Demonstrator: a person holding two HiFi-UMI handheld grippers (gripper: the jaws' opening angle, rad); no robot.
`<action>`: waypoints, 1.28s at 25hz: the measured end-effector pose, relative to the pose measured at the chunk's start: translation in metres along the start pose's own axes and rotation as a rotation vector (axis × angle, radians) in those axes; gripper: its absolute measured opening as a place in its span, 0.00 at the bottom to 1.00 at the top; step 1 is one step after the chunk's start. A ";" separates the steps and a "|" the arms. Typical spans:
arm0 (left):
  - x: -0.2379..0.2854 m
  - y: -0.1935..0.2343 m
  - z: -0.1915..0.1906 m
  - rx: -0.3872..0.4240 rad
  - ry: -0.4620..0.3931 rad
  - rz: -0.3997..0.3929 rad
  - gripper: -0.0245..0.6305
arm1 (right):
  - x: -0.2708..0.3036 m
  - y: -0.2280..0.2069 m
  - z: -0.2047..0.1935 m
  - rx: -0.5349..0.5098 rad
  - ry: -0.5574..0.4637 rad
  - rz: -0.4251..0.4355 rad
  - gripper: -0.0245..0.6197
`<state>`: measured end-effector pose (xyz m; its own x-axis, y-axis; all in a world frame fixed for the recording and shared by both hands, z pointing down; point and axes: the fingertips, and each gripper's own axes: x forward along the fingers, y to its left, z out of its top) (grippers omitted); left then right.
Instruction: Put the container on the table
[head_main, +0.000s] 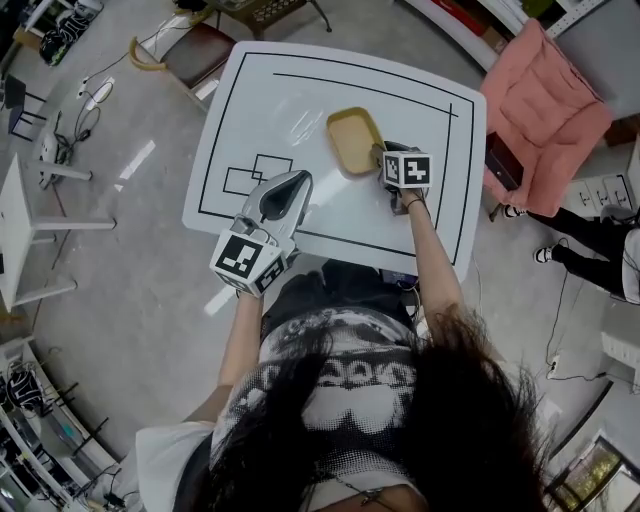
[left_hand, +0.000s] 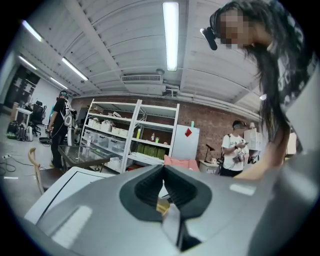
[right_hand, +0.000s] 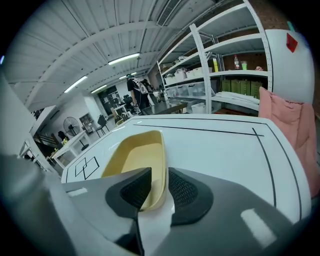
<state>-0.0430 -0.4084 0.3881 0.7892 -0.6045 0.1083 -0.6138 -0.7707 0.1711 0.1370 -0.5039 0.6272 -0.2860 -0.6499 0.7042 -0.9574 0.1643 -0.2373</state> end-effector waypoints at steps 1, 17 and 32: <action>-0.001 0.001 0.000 0.001 0.001 0.001 0.04 | -0.002 0.001 0.001 -0.005 -0.006 0.001 0.20; -0.031 -0.006 0.002 0.010 -0.010 -0.035 0.04 | -0.128 0.092 0.034 -0.144 -0.283 0.096 0.18; -0.119 -0.045 -0.014 0.022 0.006 -0.088 0.04 | -0.232 0.204 -0.012 -0.135 -0.444 0.141 0.16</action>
<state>-0.1088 -0.2989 0.3810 0.8404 -0.5327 0.0997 -0.5420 -0.8252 0.1589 0.0074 -0.3108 0.4233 -0.3976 -0.8632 0.3111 -0.9153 0.3496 -0.1999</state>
